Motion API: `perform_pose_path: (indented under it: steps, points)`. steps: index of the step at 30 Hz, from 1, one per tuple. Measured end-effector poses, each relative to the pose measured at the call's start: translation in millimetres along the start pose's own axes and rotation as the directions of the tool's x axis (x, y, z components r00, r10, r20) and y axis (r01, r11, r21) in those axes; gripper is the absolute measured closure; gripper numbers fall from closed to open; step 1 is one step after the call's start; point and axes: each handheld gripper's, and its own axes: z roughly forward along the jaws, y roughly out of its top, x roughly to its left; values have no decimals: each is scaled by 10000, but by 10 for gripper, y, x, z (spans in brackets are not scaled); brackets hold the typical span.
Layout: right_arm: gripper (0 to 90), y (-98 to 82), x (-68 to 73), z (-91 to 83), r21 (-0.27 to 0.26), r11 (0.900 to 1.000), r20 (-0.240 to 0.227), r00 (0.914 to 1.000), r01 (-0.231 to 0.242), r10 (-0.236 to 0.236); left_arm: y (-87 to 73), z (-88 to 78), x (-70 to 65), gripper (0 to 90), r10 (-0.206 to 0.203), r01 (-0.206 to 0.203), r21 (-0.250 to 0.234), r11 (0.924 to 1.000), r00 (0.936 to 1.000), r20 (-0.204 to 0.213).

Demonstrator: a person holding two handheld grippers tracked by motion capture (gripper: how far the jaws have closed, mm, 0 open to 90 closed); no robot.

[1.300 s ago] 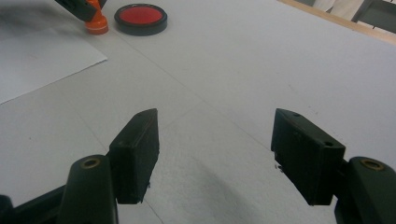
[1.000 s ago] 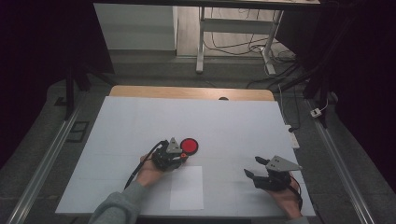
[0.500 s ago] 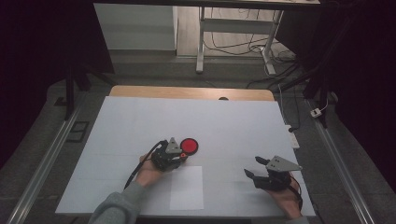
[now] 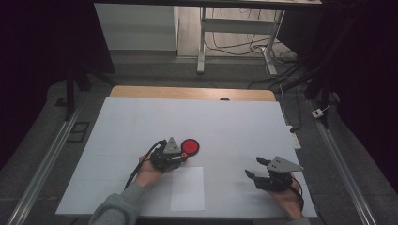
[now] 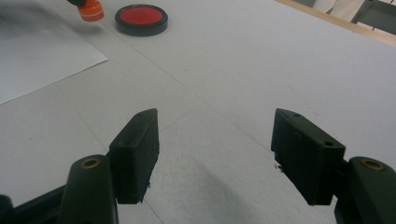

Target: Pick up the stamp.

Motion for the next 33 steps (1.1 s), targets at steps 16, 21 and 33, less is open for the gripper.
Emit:
perform_pose_path:
  steps: [16, 21, 33]
  points:
    - [319, 4, 4, 9, -50, 10000, -21, 10000, -30, 30, 27, -200, 25, 716, -119, 120, -519, 9986, 9999, 23]
    - [319, 7, 6, 9, -28, 10000, -2, 10000, -3, 3, 26, -259, 28, 716, -140, 142, -650, 9978, 9999, 42]
    - [319, 6, 11, 17, -50, 10000, 8, 10000, 16, -16, 8, -379, 44, 716, -238, 262, -905, 9956, 9993, 281]
